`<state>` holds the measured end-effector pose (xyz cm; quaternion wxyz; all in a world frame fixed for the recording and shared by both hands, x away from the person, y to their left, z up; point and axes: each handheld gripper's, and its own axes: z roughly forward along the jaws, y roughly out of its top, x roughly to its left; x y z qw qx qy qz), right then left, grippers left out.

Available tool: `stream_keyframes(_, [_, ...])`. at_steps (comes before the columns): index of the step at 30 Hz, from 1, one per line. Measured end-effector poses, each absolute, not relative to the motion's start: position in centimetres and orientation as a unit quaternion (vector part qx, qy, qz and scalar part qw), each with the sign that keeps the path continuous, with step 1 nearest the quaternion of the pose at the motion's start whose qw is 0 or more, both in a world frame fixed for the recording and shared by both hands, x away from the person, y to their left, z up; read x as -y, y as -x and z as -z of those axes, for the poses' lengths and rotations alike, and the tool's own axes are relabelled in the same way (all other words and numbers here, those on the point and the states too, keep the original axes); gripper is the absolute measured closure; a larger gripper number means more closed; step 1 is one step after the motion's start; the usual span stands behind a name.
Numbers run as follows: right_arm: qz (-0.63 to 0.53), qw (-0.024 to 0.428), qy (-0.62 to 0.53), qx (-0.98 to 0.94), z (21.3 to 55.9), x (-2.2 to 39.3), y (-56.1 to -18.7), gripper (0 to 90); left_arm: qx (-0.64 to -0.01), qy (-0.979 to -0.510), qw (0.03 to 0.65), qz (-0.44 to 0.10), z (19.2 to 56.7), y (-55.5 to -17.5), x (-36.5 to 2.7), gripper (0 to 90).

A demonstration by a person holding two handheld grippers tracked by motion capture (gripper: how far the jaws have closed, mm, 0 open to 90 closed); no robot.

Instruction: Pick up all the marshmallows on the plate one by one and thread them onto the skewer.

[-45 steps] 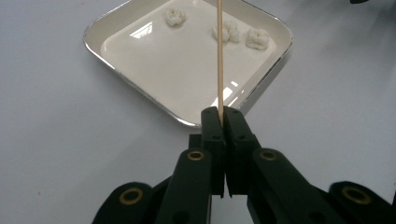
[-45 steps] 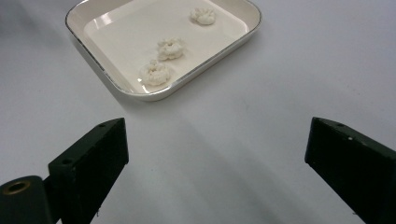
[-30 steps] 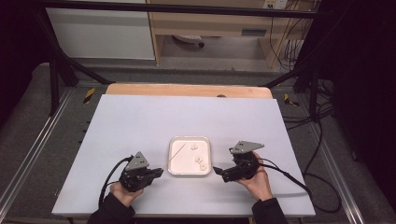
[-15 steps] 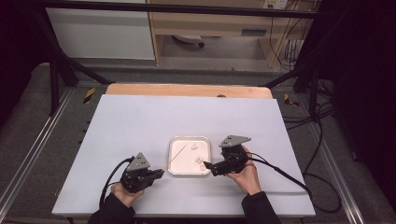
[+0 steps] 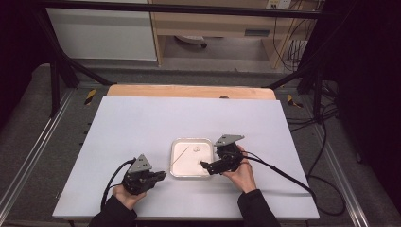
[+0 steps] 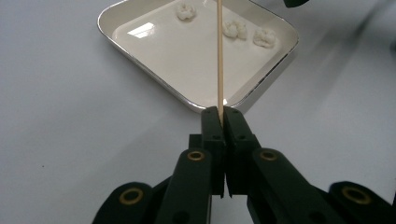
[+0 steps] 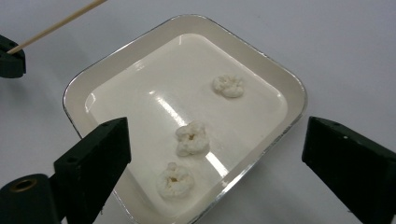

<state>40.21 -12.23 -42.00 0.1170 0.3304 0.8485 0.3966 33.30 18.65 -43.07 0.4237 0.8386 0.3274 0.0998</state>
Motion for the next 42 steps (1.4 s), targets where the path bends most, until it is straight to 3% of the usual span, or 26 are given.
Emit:
stream_keyframes(6, [-0.385, 0.110, -0.315, -0.860, 42.3, 11.3, -40.5, 20.8, -0.326, -0.839, 0.424, -0.097, 43.2, -33.3, -18.5, 88.2])
stream_keyframes(8, [-0.391, 0.109, -0.309, -0.860, 42.7, 10.9, -40.7, 30.0, -0.325, -0.840, 0.423, -0.096, 43.2, -33.3, -18.4, 88.2])
stream_keyframes(11, [-0.392, 0.105, -0.310, -0.860, 43.0, 10.7, -40.8, 36.4, -0.324, -0.840, 0.425, -0.097, 43.1, -33.3, -18.4, 88.2])
stream_keyframes(21, [-0.382, 0.104, -0.297, -0.869, 44.2, 10.2, -41.0, 54.7, -0.322, -0.841, 0.424, -0.096, 43.2, -33.2, -18.3, 88.2])
stream_keyframes(29, [-0.372, 0.103, -0.292, -0.875, 44.8, 10.1, -41.1, 63.6, -0.322, -0.840, 0.426, -0.098, 43.1, -33.2, -18.3, 88.2])
stream_keyframes(42, [-0.377, 0.110, -0.300, -0.869, 44.9, 10.1, -40.9, 71.0, -0.319, -0.839, 0.429, -0.101, 43.0, -33.0, -18.2, 88.2])
